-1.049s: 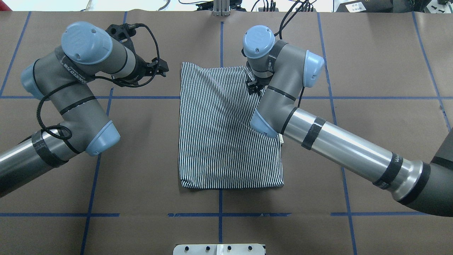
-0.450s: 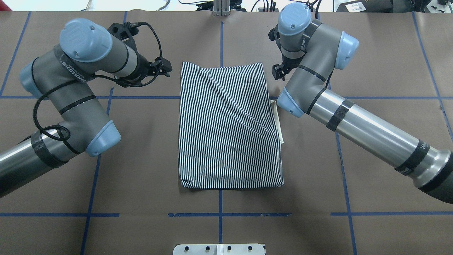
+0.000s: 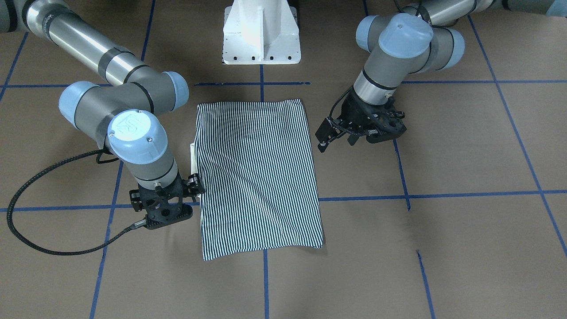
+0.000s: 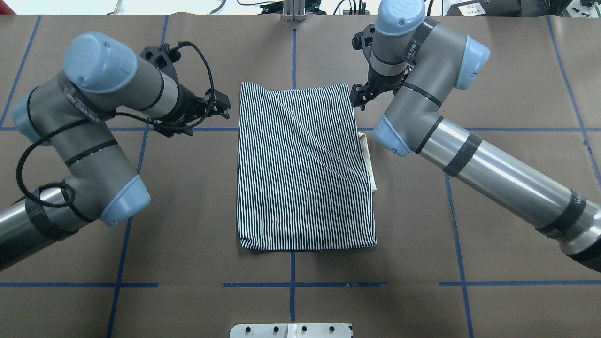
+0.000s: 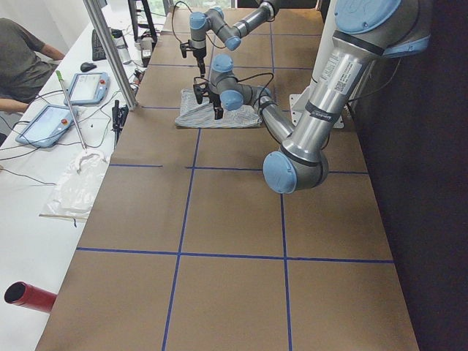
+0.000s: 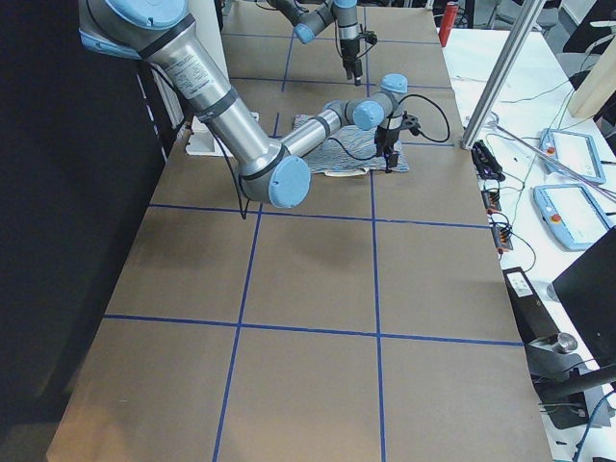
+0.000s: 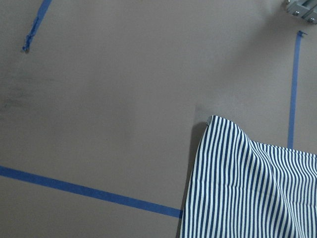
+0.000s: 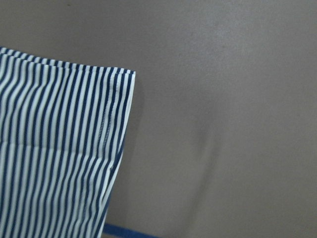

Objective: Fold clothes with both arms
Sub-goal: 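Move the left gripper to the shirt's nearer corner while the right gripper holds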

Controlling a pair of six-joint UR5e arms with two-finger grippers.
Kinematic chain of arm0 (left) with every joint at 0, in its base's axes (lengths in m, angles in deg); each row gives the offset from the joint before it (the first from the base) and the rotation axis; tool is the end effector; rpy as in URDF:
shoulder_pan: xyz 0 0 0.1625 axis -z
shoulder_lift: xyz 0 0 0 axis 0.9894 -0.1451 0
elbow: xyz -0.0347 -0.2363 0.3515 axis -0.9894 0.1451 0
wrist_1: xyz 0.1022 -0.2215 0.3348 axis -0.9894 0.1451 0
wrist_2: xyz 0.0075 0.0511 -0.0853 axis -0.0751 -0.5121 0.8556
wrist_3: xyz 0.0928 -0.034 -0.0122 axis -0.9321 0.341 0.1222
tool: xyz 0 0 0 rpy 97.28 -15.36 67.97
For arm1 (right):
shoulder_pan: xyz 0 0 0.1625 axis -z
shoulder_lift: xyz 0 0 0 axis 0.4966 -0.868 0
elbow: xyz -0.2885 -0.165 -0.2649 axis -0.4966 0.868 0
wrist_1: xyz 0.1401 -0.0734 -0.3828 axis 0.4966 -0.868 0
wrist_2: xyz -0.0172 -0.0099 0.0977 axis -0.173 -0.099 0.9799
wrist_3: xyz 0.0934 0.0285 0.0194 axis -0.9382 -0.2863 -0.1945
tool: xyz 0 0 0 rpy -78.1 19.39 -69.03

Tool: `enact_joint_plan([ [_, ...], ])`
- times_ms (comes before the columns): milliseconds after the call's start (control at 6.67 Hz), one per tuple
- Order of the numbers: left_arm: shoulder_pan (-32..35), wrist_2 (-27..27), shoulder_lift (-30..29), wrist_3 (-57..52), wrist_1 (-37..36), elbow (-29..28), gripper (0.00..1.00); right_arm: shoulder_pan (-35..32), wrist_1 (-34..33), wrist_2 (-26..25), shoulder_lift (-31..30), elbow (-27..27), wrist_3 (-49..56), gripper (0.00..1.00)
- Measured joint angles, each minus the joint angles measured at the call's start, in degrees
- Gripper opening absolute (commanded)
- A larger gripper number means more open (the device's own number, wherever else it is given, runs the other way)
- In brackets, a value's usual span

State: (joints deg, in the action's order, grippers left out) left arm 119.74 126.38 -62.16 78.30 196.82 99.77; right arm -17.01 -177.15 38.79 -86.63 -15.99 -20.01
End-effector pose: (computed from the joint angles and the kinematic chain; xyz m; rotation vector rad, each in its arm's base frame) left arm 0.4362 -0.4622 0.2480 -0.0496 1.0626 -0.4542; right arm -0.4481 -0.6073 0.2904 0.1542 -0.7137 -0.2339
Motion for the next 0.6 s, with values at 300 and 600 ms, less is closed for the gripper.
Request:
enact_joint_plan([
  [300,-11.1,-8.0,-1.1,13.3,-9.5,2.8,0.98,0.9,0.0,2.3,-4.2,-7.7,-6.1,1.00],
  [600,-17.3,-12.4,-3.3,18.9,-16.3,1.4,0.96,2.1,0.2,2.7,-4.8,-9.6,-10.5,1.00],
])
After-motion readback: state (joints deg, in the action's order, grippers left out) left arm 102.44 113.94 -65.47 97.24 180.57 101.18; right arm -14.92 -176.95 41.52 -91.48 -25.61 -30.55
